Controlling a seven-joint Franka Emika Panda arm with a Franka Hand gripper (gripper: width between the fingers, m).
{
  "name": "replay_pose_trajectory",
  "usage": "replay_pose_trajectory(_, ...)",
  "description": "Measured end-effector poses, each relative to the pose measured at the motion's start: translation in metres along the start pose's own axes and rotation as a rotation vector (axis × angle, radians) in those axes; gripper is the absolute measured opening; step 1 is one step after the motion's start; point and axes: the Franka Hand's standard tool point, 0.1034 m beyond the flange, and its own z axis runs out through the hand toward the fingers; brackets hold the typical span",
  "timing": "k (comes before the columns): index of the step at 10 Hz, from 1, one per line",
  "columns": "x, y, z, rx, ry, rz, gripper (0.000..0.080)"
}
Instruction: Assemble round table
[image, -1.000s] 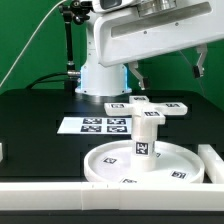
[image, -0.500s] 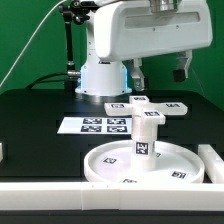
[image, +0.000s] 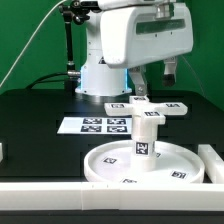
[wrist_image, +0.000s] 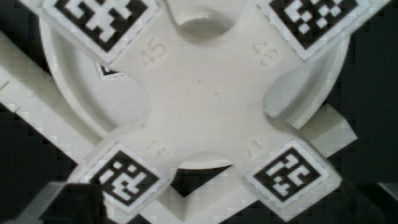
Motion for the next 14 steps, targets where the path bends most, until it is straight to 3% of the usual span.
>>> replay_pose_trajectory(2, -0.004, 0.000, 0.011, 0.019, -0.018, -0.030, 0.0649)
replay_pose_trajectory(4, -0.004, 0.001, 0.011, 0.016, -0.016, -0.007, 0.0649)
replay_pose_trajectory(6, -0.007, 0.001, 0.022, 0.018, -0.021, 0.034, 0.0649)
replay_pose_trajectory(14, -0.008, 0.007, 0.017, -0.003, -0.006, 0.045, 0.0649)
